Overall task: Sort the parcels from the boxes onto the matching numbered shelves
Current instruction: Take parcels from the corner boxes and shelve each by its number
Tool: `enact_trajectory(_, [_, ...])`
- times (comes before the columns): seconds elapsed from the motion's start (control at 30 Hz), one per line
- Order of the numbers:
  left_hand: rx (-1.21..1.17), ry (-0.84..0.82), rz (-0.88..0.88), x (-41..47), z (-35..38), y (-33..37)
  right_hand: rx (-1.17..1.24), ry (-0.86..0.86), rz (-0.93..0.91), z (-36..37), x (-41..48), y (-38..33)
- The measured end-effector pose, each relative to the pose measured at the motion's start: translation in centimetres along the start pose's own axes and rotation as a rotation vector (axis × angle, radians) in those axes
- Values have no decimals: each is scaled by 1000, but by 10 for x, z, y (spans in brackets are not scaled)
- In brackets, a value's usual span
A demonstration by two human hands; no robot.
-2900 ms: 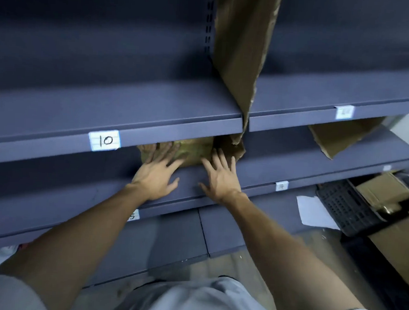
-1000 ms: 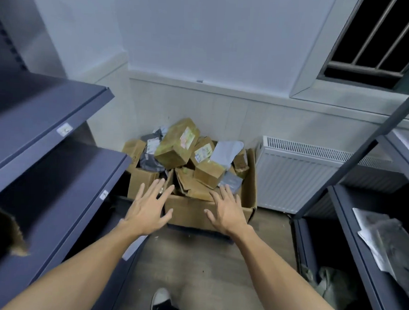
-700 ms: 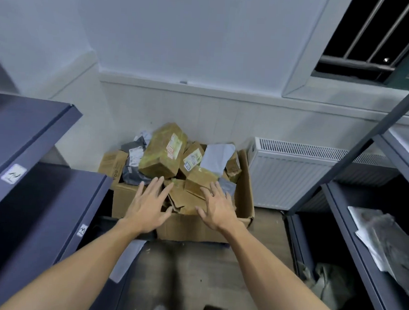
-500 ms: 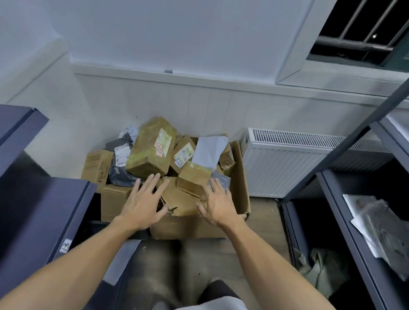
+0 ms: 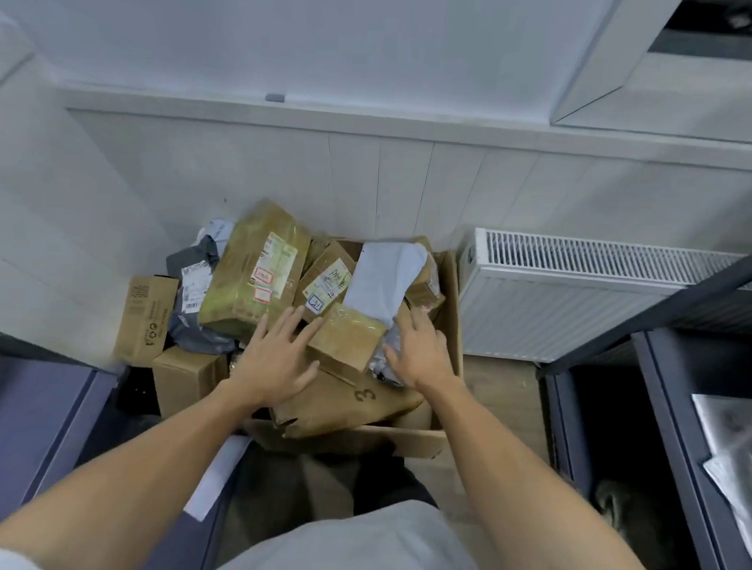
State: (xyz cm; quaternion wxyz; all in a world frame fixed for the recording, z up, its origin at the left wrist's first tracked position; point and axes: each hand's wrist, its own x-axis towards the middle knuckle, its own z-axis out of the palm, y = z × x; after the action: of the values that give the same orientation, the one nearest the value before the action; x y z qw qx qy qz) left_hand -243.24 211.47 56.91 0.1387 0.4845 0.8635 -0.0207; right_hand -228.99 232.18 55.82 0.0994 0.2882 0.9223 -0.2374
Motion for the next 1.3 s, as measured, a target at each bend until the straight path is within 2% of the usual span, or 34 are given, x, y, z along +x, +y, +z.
enact_trajectory(0.2, [-34, -63, -13, 57, 19, 15, 31, -40, 53, -12, 52, 43])
enact_trajectory(0.4, [-111, -125, -3, 101, 38, 17, 55, -61, 51, -3, 99, 59])
enact_trajectory(0.67, [-187, -153, -7, 143, 83, 2, 220, -162, 169, 54, 161, 71])
enact_trajectory(0.8, [-197, -128, 3, 161, 108, -7, 293, -209, 288, 92, 186, 80])
enact_trajectory(0.93, [-206, -103, -4, 170, 124, -21, 536, -171, 330, 120, 203, 79])
enact_trajectory(1.03, [-227, -84, -8, 170, 127, -25, 669, -57, 351, 120, 201, 70])
enact_trajectory(1.1, [-234, -54, -14, 167, 123, -24, 560, 115, 291, 112, 190, 62])
enact_trajectory(1.2, [-271, -2, -47, 165, 111, -20, 233, 447, 98, 96, 171, 53])
enact_trajectory(1.23, [-292, 10, -72, 164, 108, -19, 121, 503, 46, 92, 165, 51])
enact_trajectory(1.3, [-316, 1, -148, 161, 106, -16, -55, 452, -30, 95, 152, 49])
